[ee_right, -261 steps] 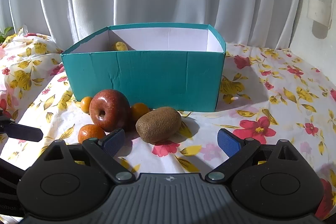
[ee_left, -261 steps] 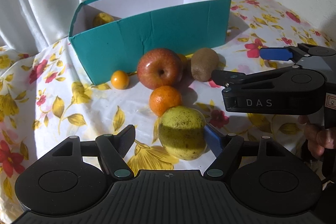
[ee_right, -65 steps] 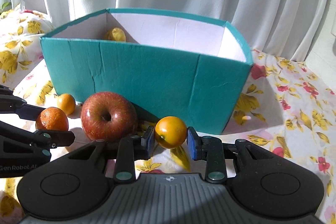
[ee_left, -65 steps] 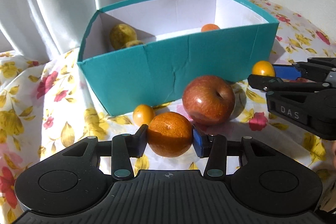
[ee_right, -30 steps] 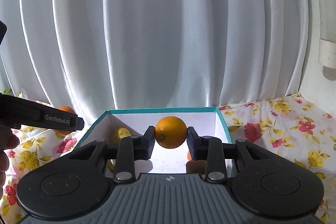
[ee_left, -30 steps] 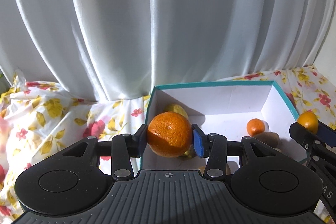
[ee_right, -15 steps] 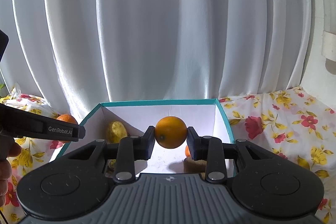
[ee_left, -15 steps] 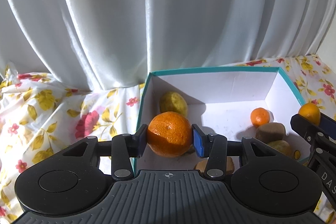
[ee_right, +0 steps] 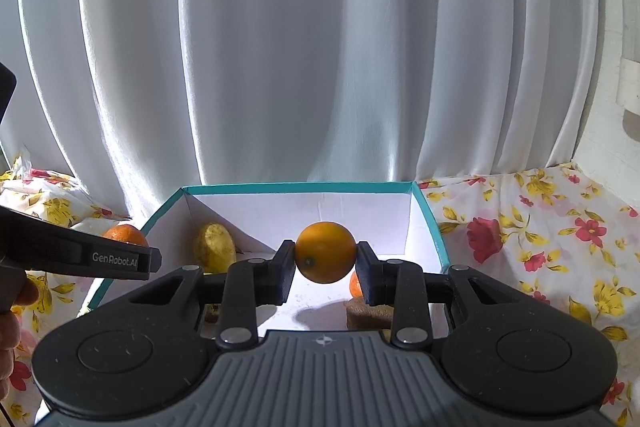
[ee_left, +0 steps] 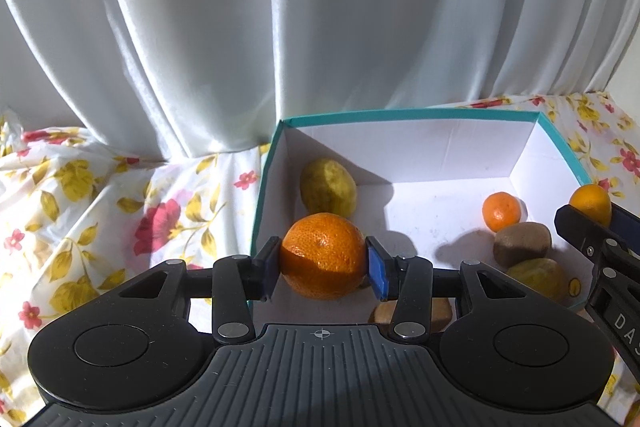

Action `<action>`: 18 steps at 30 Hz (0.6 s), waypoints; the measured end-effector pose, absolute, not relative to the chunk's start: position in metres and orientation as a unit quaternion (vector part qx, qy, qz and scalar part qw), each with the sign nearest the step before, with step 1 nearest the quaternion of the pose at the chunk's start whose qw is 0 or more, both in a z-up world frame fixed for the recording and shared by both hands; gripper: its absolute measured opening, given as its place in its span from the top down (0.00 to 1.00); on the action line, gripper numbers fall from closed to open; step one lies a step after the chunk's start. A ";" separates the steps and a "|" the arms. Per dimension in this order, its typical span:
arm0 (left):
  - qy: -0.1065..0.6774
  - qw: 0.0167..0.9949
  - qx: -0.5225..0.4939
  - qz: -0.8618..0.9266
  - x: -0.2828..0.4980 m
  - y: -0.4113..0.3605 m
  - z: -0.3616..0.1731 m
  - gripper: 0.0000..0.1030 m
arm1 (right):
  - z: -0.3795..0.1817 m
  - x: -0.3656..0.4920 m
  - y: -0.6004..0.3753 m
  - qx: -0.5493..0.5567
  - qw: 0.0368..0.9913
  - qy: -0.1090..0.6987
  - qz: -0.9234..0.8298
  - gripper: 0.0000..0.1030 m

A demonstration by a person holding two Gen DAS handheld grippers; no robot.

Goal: Organize fruits
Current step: 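Lift the mandarin and kumquat and carry both over the teal box, then open both grippers to drop the mandarin and kumquat into the box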

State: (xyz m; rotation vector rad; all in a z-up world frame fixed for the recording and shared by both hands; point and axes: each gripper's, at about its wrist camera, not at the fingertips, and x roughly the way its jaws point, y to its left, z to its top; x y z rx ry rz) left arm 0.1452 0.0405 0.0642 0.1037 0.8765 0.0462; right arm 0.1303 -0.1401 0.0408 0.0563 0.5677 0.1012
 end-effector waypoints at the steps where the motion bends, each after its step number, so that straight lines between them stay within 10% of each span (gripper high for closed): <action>1: 0.425 0.904 0.050 0.022 0.146 0.041 0.064 0.53 | 0.040 0.131 -0.140 0.028 0.958 0.281 0.049 0.69; 6: 0.419 0.906 0.048 0.017 0.146 0.041 0.064 0.39 | 0.036 0.135 -0.140 0.027 0.958 0.284 0.040 0.68; 9: 0.388 0.919 0.058 0.024 0.140 0.038 0.072 0.23 | 0.037 0.133 -0.143 0.027 0.963 0.268 0.019 0.37; 18: 0.400 0.915 0.053 0.025 0.142 0.039 0.071 0.23 | 0.039 0.128 -0.148 0.034 0.966 0.255 -0.001 0.19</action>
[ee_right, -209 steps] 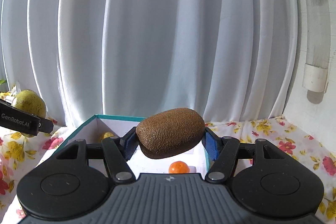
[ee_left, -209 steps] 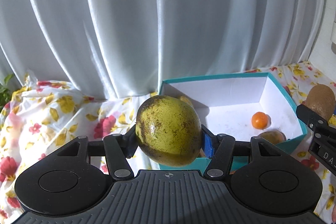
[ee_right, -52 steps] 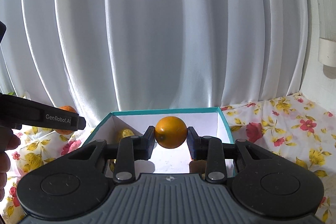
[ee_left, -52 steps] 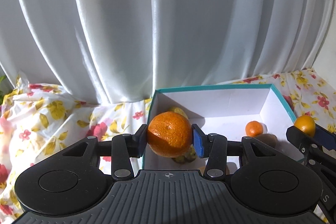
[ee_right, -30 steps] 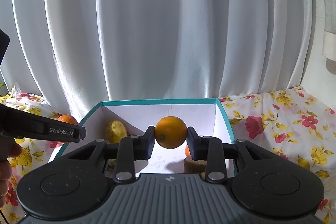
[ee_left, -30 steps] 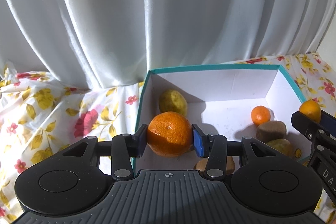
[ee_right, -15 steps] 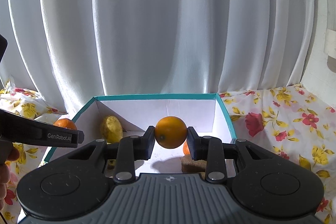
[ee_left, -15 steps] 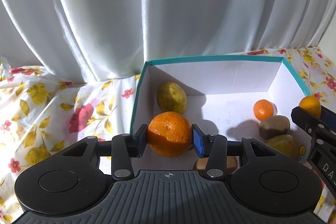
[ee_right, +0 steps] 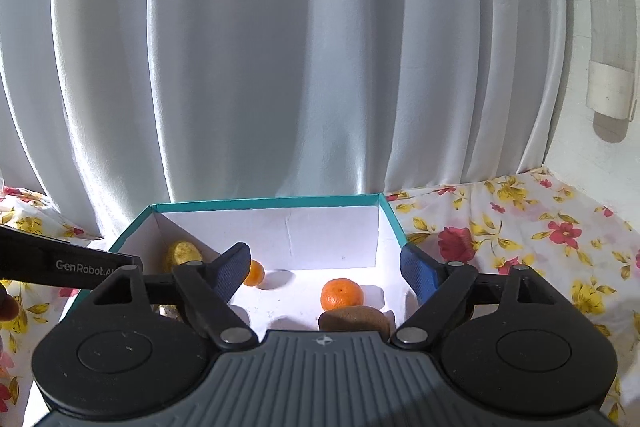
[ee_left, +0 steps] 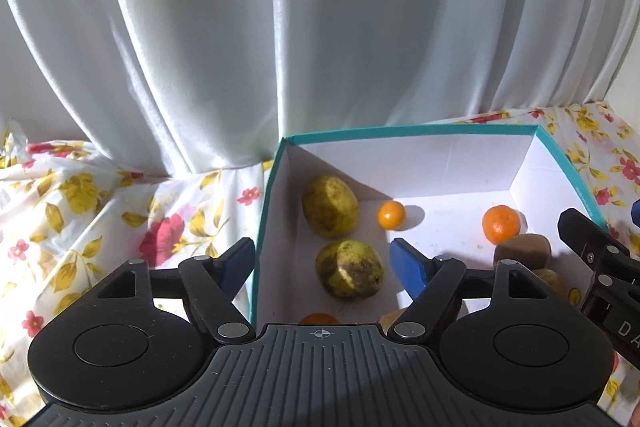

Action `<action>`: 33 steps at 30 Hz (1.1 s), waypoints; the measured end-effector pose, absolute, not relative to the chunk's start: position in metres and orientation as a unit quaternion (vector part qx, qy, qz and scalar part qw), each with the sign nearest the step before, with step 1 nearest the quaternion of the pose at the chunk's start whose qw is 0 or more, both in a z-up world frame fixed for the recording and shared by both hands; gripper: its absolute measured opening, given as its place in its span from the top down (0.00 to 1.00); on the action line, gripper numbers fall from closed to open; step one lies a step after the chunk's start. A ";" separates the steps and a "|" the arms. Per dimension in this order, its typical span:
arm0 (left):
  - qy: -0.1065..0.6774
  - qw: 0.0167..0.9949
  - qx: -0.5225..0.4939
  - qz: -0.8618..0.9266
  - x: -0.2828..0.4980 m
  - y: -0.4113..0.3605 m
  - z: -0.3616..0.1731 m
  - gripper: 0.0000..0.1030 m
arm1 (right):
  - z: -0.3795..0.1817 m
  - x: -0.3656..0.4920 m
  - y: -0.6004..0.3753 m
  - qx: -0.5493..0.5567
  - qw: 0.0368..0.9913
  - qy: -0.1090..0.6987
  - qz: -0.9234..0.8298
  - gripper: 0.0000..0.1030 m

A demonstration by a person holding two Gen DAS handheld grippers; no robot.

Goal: Organize fruits
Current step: 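Open both grippers to drop the mandarin and kumquat into the box, then move both grippers back toward the last fruits beside the box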

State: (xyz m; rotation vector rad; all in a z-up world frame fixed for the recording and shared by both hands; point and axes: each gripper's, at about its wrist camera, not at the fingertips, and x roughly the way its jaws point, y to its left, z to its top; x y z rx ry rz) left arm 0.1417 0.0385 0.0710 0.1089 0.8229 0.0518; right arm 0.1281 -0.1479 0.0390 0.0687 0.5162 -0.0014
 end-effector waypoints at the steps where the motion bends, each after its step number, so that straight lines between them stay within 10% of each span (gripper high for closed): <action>1: 0.399 0.915 0.052 0.026 0.141 0.039 0.071 0.23 | 0.039 0.128 -0.148 0.034 0.966 0.256 -0.002 0.19; 33: 0.378 0.924 0.059 0.013 0.073 0.070 0.061 0.21 | 0.019 0.067 -0.131 0.006 0.974 0.224 0.021 0.00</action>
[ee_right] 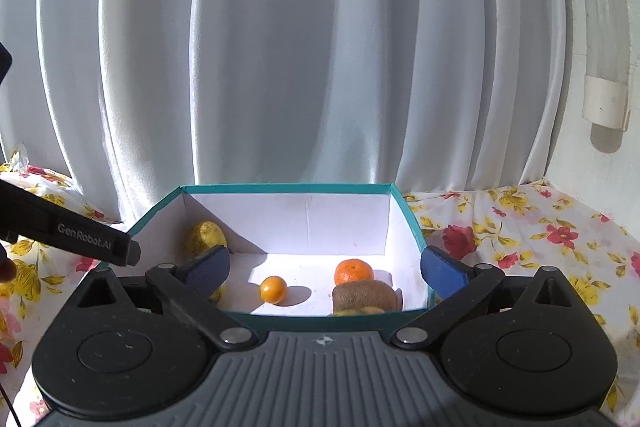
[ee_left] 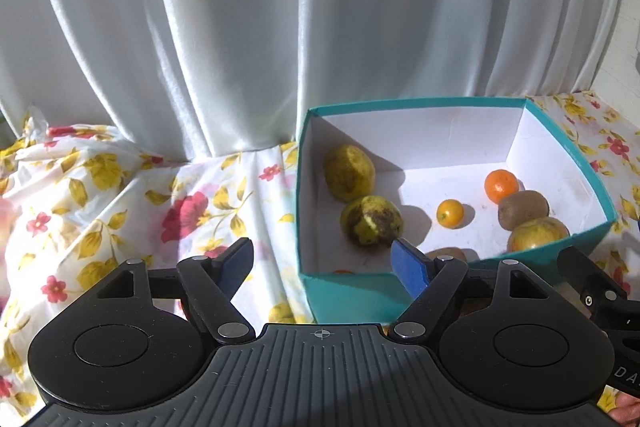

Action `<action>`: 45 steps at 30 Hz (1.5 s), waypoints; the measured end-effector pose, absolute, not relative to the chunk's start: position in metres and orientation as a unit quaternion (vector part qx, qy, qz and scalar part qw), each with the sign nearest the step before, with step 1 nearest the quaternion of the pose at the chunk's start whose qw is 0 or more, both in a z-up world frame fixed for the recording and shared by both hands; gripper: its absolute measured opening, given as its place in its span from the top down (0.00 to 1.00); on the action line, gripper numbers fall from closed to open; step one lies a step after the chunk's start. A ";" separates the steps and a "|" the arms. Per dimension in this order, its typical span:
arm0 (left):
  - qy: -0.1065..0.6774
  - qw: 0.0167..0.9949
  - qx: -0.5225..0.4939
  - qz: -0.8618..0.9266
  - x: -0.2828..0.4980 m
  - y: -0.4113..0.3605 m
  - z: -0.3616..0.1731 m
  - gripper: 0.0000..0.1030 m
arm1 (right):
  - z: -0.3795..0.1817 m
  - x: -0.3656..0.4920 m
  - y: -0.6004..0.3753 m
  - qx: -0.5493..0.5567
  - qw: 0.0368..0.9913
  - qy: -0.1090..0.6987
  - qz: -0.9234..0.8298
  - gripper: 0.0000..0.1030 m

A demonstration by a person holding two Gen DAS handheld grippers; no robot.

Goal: Organize fruits
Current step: 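Move both grippers back toward the last fruits beside the box, then grasp a kumquat with the left gripper while the right grasps a red apple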

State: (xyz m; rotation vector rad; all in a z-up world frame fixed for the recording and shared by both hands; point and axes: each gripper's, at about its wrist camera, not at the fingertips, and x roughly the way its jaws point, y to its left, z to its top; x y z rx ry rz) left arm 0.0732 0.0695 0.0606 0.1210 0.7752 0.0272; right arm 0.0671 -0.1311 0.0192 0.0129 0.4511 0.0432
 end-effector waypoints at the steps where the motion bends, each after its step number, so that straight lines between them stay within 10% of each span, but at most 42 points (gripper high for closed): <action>1: 0.379 0.924 0.060 0.009 0.068 0.072 0.056 0.21 | 0.015 0.062 -0.130 0.007 0.973 0.228 0.025 0.00; 18: 0.434 0.897 0.082 -0.034 0.052 0.069 -0.019 0.22 | -0.049 0.050 -0.102 -0.018 0.937 0.342 0.071 0.01; 36: 0.464 0.879 0.094 -0.062 0.083 0.056 -0.051 0.42 | -0.075 0.081 -0.081 -0.043 0.924 0.366 0.106 0.34; 45: 0.451 0.886 0.086 -0.067 0.086 0.054 -0.055 0.44 | -0.090 0.098 -0.084 -0.032 0.920 0.377 0.105 0.35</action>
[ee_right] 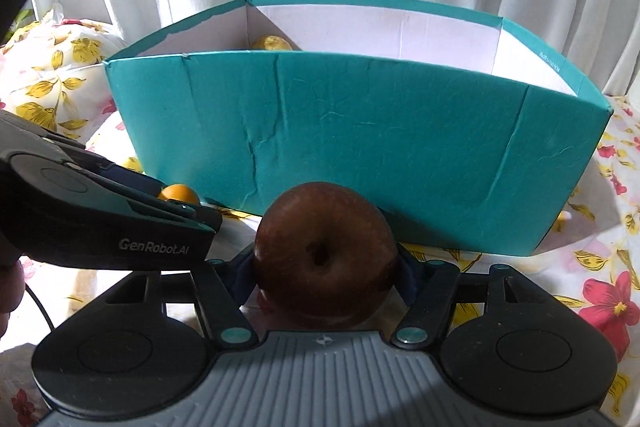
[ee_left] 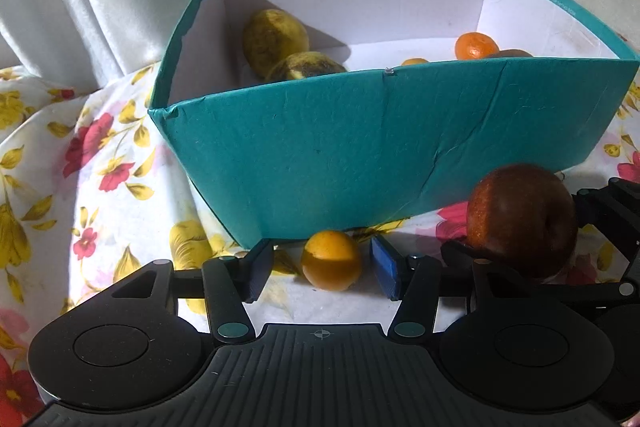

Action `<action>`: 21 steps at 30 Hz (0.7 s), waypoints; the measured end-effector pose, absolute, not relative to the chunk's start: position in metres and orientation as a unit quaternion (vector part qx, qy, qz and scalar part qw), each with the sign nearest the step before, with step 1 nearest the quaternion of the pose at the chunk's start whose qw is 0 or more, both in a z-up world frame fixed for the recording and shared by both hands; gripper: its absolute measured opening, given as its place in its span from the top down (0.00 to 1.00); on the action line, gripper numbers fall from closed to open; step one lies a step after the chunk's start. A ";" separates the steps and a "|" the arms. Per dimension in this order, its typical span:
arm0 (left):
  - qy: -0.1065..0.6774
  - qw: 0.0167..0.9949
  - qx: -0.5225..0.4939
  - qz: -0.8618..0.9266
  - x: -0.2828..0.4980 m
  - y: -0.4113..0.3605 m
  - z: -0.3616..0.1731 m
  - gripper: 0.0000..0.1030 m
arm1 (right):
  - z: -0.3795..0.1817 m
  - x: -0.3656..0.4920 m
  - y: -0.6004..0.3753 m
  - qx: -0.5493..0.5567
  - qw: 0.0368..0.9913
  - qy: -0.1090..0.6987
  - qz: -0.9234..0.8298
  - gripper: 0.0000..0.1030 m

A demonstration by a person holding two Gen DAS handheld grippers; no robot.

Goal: Organize fruits
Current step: 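Grasp a kumquat with the left gripper while the right grasps a red apple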

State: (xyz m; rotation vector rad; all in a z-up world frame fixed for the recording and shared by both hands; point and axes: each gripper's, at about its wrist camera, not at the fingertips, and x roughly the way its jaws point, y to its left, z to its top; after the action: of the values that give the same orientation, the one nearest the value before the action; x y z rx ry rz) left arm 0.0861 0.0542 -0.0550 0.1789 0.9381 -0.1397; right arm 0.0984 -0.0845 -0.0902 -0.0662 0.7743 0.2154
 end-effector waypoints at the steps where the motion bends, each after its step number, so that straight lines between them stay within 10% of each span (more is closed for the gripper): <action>1: 0.450 0.886 0.086 -0.067 0.086 0.054 -0.055 0.44 | -0.091 0.099 -0.084 -0.034 0.920 0.376 0.106 0.35; 21: 0.461 0.881 0.079 -0.071 0.082 0.051 -0.052 0.59 | -0.091 0.101 -0.082 -0.047 0.918 0.379 0.104 0.35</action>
State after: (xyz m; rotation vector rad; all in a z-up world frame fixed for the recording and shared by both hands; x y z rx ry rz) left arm 0.0825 0.0514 -0.0518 0.1650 0.9613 -0.1484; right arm 0.1013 -0.0822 -0.0911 -0.0957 0.7790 0.2140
